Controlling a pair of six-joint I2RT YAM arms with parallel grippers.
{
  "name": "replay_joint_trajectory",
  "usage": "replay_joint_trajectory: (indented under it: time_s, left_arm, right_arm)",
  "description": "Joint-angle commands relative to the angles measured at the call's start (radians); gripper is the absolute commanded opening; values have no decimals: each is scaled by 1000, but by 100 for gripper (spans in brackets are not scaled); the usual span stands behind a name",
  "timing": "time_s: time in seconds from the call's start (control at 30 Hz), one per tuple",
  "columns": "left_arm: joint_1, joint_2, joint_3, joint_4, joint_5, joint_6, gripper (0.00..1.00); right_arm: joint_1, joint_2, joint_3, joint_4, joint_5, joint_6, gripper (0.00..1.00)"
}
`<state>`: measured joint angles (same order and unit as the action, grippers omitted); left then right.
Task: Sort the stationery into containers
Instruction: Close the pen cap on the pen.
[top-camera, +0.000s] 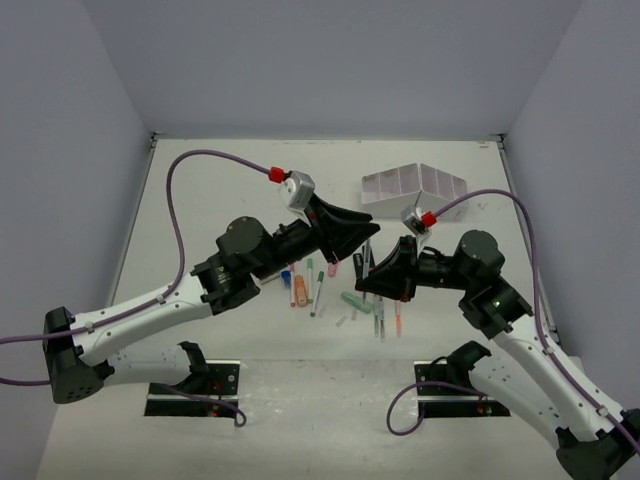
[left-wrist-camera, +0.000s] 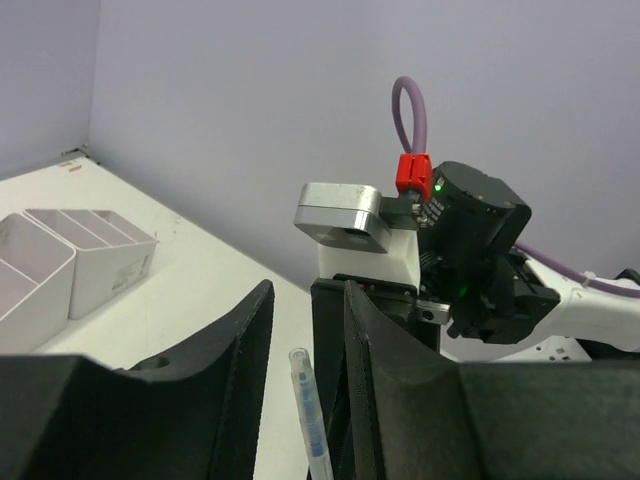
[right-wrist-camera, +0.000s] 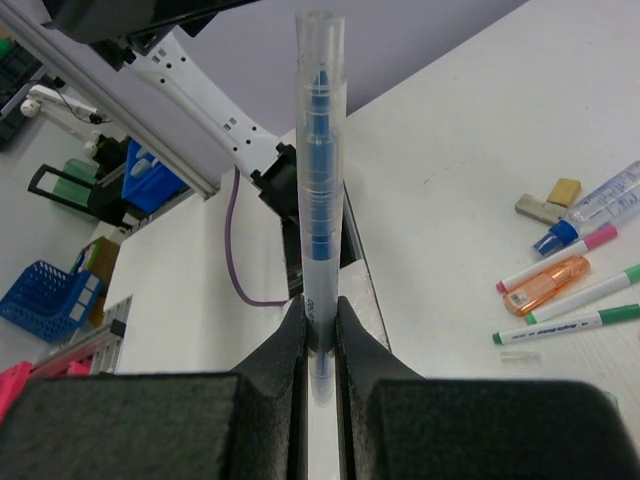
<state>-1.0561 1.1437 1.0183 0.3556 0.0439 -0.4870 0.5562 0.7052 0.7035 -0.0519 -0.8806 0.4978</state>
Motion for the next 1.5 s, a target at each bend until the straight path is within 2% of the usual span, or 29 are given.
replay_joint_trajectory:
  time_s: [0.0,0.07,0.2,0.27,0.33,0.37,0.57,0.7,0.87,1.1,1.2,1.33,1.47]
  left_arm:
    - [-2,24,47,-74,27,37,32]
    - [-2,25,49,-72,56,33,25]
    - [-2,21,47,-72,102,23,25]
    - [-2,18,44,-70,111,21,16]
    - [-2,19,43,-75,115,19,2]
    - [-1,19,40,-75,114,18,0]
    - [-2,39,14,-81,129,-3,0]
    - [-3,53,-37,-91,132,-42,0]
    - [-5,75,-104,-46,210,-87,0]
    - [-31,43,-155,-68,190,-91,0]
    - [-33,43,-114,-114,185,-65,0]
    - [-31,29,-19,-171,144,15,0]
    - [-31,51,77,-187,131,55,0]
  right_arm:
    - [7,-10,58,-27,10,-42,0]
    - [7,-7,65,-34,19,-43,0]
    - [7,-3,74,-34,32,-35,0]
    - [7,-5,79,-34,37,-33,0]
    - [7,-7,88,-38,49,-34,0]
    - [7,-7,91,-40,54,-34,0]
    - [5,8,167,-60,148,-48,0]
    - [-1,64,328,-96,242,-95,0]
    - [-4,159,516,-93,269,-102,0]
    - [-9,237,647,-118,323,-157,0]
    - [-6,286,612,-119,263,-182,0]
    - [14,315,389,2,189,-157,0]
    - [24,335,301,77,183,-124,0]
